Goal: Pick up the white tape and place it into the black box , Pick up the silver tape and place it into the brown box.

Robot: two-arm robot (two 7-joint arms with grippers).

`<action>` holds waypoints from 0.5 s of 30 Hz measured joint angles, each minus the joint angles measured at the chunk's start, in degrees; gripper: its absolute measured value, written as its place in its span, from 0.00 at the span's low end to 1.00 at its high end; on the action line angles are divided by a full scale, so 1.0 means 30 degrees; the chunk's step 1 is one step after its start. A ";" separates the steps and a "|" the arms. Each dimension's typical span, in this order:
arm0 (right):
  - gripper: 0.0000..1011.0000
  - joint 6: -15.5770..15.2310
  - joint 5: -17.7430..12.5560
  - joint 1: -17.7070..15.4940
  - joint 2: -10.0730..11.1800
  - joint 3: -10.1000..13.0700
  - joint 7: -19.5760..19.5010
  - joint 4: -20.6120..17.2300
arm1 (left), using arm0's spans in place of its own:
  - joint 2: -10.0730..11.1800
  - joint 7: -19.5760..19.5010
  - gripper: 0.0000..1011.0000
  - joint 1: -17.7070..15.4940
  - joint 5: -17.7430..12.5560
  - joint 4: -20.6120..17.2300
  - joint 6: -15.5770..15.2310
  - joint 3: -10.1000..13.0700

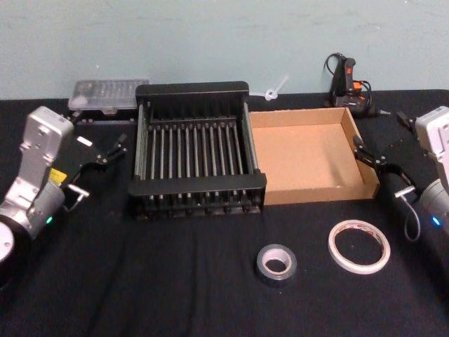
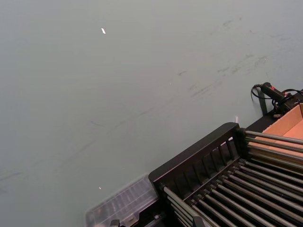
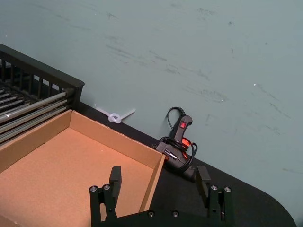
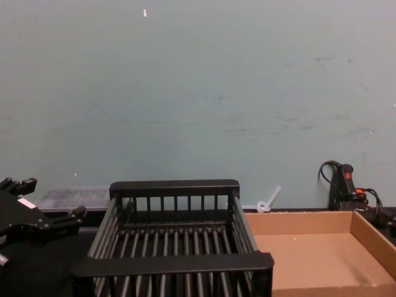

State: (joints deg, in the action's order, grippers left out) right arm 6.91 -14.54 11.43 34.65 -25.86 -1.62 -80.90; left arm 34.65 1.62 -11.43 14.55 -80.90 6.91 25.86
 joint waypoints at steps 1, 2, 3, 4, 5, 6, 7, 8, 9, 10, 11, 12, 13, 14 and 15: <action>0.99 -0.0001 -0.0001 0.0001 0.0000 0.0000 0.0000 0.0000 | 0.0000 0.0000 0.99 0.0000 0.0000 0.0000 0.0000 0.0000; 0.99 -0.0001 -0.0001 -0.0001 -0.0001 0.0000 0.0000 0.0000 | 0.0000 -0.0001 0.99 0.0000 0.0000 0.0001 0.0000 0.0000; 0.99 0.0000 0.0000 0.0001 0.0000 -0.0001 0.0000 -0.0001 | 0.0000 0.0000 0.99 0.0000 0.0000 0.0001 0.0000 0.0000; 0.99 -0.0001 -0.0001 0.0000 0.0000 -0.0001 0.0000 -0.0001 | 0.0000 0.0000 0.99 0.0000 0.0000 0.0001 0.0000 0.0000; 0.99 0.0000 0.0000 -0.0001 0.0000 -0.0001 0.0000 0.0000 | 0.0001 -0.0001 0.99 -0.0001 0.0000 0.0001 0.0000 0.0000; 0.99 -0.0001 0.0000 0.0001 0.0000 -0.0001 -0.0001 0.0000 | 0.0001 0.0000 0.99 0.0000 0.0001 0.0000 0.0000 0.0000; 0.99 -0.0001 0.0000 -0.0001 0.0000 0.0000 0.0000 -0.0001 | 0.0000 0.0000 0.99 -0.0001 0.0000 0.0000 0.0000 0.0000; 0.99 0.0000 0.0000 0.0001 0.0000 -0.0001 0.0000 -0.0001 | 0.0000 0.0000 0.99 -0.0001 0.0000 0.0001 0.0000 0.0000; 0.99 0.0000 -0.0001 0.0000 -0.0001 -0.0001 0.0000 -0.0001 | 0.0000 -0.0001 0.99 0.0000 0.0000 0.0001 0.0000 0.0000; 0.99 0.0000 -0.0001 0.0000 -0.0001 -0.0001 0.0000 -0.0001 | -0.0001 0.0000 0.99 0.0000 0.0000 0.0000 0.0000 0.0000; 0.99 -0.0001 -0.0001 0.0001 0.0000 -0.0001 0.0000 -0.0001 | 0.0000 0.0000 0.99 0.0000 0.0001 0.0000 0.0000 0.0000; 0.99 -0.0001 -0.0001 0.0000 0.0000 0.0000 0.0000 0.0000 | 0.0000 0.0000 0.99 -0.0001 0.0000 0.0000 0.0000 0.0000; 0.99 -0.0001 0.0000 0.0000 0.0000 -0.0001 0.0000 0.0000 | 0.0000 -0.0001 0.99 0.0000 0.0000 0.0001 0.0000 0.0000; 0.99 -0.0001 -0.0001 -0.0001 0.0000 -0.0001 0.0000 0.0000 | 0.0001 0.0000 0.99 0.0000 0.0000 0.0001 0.0000 0.0000; 0.99 0.0000 -0.0001 0.0000 -0.0001 -0.0001 0.0000 0.0000 | 0.0000 0.0000 0.99 0.0000 0.0000 0.0000 0.0000 0.0000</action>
State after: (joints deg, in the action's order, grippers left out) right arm 6.91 -14.55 11.43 34.64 -25.86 -1.62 -80.90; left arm 34.65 1.62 -11.43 14.55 -80.90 6.91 25.86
